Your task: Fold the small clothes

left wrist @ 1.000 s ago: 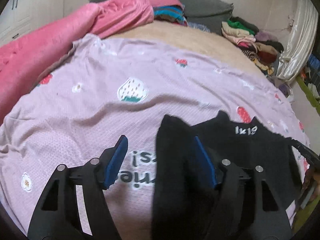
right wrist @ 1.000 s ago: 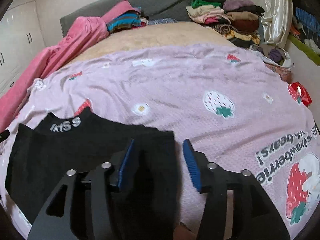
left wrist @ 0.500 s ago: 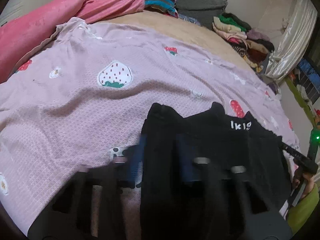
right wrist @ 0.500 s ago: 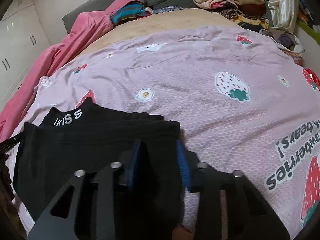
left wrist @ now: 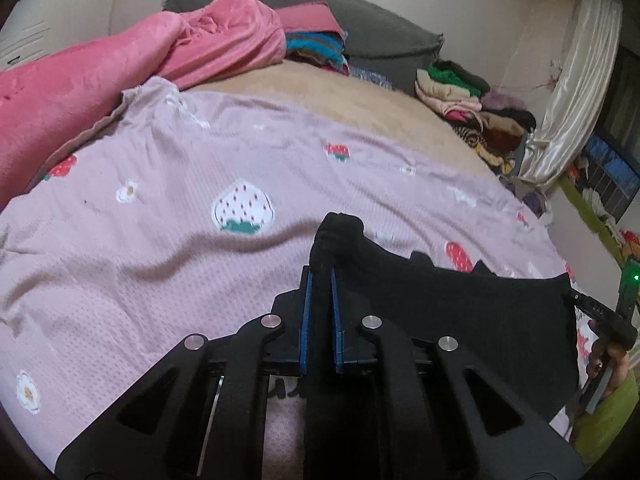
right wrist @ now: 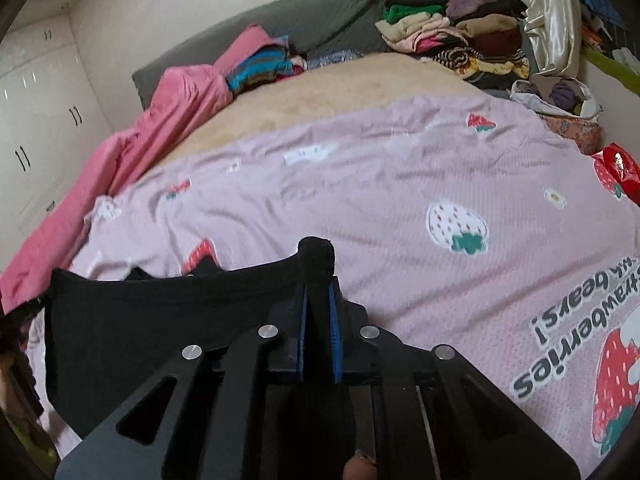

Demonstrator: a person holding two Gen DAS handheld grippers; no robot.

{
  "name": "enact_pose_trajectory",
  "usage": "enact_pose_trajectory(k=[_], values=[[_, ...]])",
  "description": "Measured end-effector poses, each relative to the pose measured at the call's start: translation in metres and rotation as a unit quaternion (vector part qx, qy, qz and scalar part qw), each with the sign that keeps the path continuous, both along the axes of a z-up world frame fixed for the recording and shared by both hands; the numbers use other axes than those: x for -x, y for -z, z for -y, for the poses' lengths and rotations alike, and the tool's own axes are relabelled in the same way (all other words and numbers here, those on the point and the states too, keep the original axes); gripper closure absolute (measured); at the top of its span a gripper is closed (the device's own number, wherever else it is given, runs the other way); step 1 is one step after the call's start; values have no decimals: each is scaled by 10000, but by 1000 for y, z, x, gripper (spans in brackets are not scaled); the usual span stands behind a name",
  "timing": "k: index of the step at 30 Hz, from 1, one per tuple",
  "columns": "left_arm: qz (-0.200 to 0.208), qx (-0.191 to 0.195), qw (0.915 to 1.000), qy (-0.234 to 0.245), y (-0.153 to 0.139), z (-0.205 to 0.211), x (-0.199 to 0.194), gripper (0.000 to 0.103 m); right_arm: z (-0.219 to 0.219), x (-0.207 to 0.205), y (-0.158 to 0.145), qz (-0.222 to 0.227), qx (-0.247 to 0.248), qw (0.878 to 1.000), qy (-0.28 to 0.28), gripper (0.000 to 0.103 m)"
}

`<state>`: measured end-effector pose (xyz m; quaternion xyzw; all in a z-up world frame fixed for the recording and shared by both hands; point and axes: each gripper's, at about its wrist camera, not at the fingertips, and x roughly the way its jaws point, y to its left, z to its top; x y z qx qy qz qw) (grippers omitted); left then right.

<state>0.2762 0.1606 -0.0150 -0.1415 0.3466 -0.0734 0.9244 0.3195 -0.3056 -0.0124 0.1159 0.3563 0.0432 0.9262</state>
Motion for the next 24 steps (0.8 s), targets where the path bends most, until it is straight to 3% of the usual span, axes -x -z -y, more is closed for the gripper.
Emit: enact_pose_trajectory(k=[10, 13, 15, 22, 24], values=[[-385, -214, 9990, -104, 31, -5, -13, 99, -18, -18, 24, -165, 656, 9977, 56, 94], [-454, -249, 9986, -142, 38, -6, -13, 97, -19, -19, 33, -271, 763, 9967, 82, 94], [-492, -277, 9982, -189, 41, -8, -13, 88, -20, -20, 36, -328, 835, 9959, 99, 94], [-429, -392, 9979, -276, 33, -9, -2, 79, -24, -7, 33, -303, 1079, 9936, 162, 78], [-382, -382, 9981, -297, 27, -9, 3, 72, -26, 3, 29, -247, 1168, 9927, 143, 71]])
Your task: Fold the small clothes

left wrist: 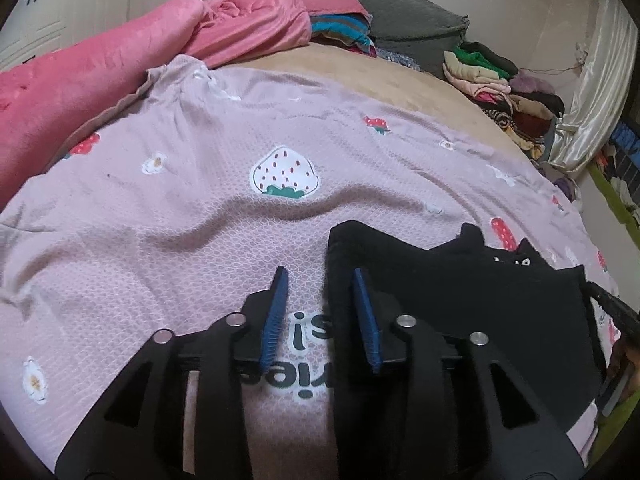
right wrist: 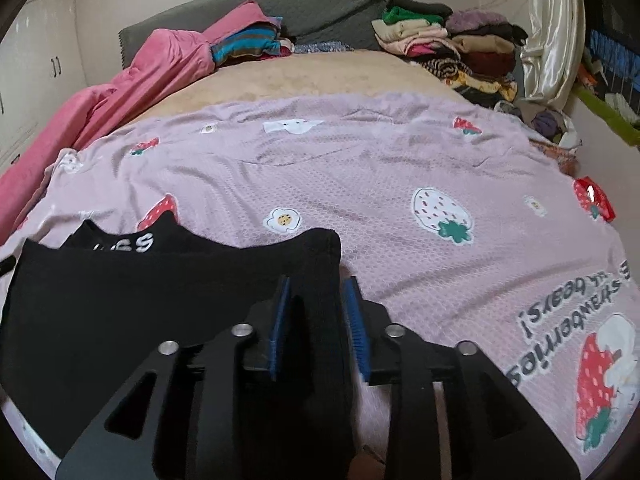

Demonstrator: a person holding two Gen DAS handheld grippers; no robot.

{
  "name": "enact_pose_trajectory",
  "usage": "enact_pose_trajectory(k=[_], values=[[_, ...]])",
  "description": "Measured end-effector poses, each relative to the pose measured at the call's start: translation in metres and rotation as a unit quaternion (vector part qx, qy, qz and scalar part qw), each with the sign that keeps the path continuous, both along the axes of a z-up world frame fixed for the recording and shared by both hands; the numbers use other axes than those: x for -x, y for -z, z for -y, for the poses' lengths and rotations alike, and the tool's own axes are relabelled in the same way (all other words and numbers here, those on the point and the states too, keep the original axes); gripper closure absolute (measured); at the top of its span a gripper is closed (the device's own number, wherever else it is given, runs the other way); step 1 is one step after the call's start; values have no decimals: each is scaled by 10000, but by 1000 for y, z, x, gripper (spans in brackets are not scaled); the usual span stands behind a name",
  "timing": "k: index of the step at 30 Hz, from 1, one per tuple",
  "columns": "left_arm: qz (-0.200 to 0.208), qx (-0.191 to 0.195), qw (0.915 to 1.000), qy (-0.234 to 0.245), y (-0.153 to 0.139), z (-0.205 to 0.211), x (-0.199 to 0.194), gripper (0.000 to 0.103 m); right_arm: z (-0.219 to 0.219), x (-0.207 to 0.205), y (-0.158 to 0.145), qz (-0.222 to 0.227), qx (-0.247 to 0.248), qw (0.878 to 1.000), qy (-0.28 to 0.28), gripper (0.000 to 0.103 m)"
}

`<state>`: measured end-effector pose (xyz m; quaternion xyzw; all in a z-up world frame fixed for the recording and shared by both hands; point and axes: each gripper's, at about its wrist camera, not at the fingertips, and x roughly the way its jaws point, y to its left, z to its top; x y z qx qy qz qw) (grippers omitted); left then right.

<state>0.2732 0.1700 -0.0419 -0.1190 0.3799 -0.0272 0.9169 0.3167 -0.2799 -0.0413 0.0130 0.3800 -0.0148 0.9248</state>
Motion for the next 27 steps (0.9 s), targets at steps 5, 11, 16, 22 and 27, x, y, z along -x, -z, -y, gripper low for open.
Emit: enact_pose_trajectory(k=[5, 11, 16, 22, 27], values=[[79, -72, 9999, -9, -13, 4, 15, 56, -7, 27, -10, 87, 64, 9999, -108, 60], [201, -153, 9996, 87, -27, 21, 35, 40, -15, 59, -18, 118, 44, 9994, -338, 55], [209, -244, 9989, 331, -29, 48, 48, 31, -26, 83, -18, 41, 67, 9985, -538, 52], [107, -326, 9979, 547, -25, 71, 62, 26, -41, 100, -10, -113, 5, 9969, -783, 49], [-67, -414, 9967, 688, -16, 85, 70, 25, -49, 104, -2, -231, -18, 9954, -933, 48]])
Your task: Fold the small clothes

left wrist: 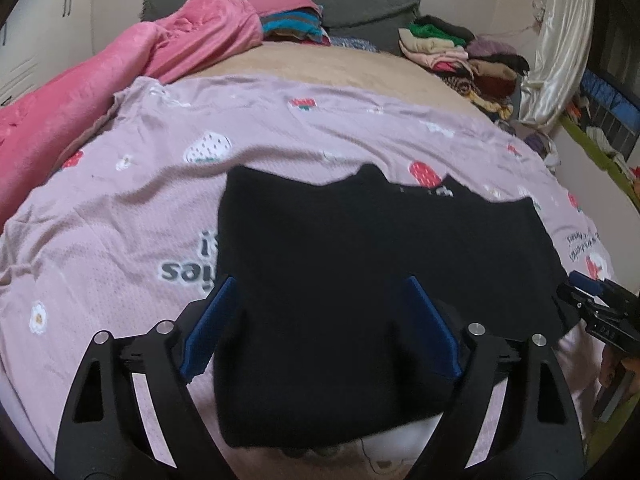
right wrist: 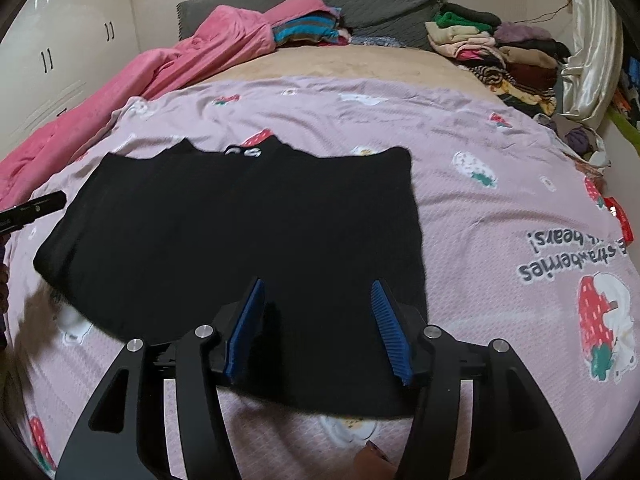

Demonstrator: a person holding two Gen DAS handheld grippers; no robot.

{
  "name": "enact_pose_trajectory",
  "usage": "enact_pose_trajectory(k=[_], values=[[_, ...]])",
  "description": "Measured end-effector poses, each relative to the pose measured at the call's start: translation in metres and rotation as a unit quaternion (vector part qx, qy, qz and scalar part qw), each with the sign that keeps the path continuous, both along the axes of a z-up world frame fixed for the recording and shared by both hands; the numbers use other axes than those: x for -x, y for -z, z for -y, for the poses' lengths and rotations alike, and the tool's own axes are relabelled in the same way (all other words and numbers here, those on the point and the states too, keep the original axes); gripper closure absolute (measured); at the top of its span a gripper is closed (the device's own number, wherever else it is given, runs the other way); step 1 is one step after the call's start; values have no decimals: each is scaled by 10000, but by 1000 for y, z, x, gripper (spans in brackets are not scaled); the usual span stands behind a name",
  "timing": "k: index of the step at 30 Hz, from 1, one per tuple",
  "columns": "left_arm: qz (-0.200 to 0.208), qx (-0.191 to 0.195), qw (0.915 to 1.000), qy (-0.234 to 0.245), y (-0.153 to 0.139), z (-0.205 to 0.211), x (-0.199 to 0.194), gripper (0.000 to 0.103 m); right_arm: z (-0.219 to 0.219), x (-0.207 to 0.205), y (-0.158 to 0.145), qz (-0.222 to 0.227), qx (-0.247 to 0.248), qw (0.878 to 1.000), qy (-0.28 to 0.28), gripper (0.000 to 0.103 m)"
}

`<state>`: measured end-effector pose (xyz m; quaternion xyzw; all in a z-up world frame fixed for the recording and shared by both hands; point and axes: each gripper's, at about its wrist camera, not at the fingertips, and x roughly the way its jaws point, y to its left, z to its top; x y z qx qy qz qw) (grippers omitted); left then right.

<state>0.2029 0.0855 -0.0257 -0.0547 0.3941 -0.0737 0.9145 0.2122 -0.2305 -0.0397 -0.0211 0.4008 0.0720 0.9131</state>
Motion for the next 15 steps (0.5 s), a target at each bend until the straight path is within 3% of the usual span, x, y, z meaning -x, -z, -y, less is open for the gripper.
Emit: enact_pose_trajectory(k=[15], values=[[-560, -177, 9983, 38, 31, 5, 9, 25, 3, 9, 19, -355, 49, 9994, 20, 43]])
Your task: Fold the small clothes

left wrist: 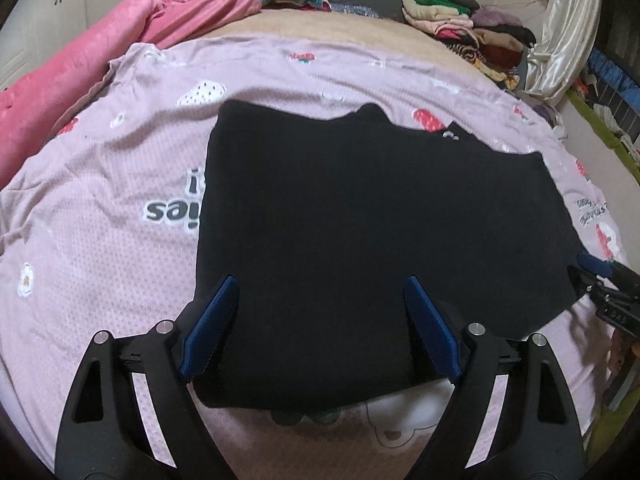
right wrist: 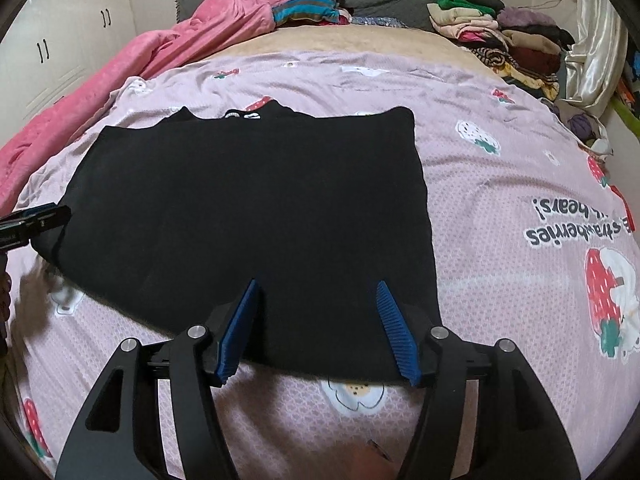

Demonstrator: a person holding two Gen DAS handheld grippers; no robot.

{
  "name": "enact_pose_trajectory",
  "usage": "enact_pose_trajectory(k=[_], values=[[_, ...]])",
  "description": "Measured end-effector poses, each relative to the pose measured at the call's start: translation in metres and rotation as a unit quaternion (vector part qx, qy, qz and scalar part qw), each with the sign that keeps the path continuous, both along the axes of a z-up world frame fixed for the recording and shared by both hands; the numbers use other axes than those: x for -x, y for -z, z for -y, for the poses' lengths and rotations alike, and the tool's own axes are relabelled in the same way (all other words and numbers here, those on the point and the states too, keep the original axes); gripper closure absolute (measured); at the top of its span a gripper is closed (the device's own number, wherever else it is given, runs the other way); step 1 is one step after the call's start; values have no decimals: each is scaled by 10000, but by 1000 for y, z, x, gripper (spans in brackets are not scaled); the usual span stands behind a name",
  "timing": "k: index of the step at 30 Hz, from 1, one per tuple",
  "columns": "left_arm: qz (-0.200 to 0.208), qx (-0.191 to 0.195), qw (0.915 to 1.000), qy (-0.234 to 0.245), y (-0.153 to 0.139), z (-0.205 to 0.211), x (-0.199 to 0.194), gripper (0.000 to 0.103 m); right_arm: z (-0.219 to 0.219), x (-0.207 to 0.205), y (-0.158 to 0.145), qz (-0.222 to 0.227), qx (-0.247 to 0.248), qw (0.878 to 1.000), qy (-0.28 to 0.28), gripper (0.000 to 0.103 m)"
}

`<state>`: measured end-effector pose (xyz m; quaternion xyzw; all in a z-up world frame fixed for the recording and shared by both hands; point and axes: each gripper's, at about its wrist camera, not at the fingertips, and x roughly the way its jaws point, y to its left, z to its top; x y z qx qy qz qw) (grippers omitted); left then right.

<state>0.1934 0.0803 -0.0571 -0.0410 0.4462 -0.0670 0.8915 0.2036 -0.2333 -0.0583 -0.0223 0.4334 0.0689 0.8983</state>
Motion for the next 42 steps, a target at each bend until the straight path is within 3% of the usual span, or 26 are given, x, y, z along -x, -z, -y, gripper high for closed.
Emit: enact_pose_trajectory(k=[15, 32, 34, 42], values=[[26, -71, 10000, -22, -1, 0, 19, 25, 3, 18, -1, -24, -21, 9999, 107, 41], [146, 33, 9997, -198, -9, -14, 46, 24, -22, 42, -22, 172, -6, 9998, -115, 23], [150, 51, 9996, -223, -10, -16, 49, 22, -27, 45, -26, 229, -7, 9996, -154, 17], [256, 33, 9992, -291, -19, -22, 62, 10, -44, 54, -37, 388, 53, 9988, -277, 9]])
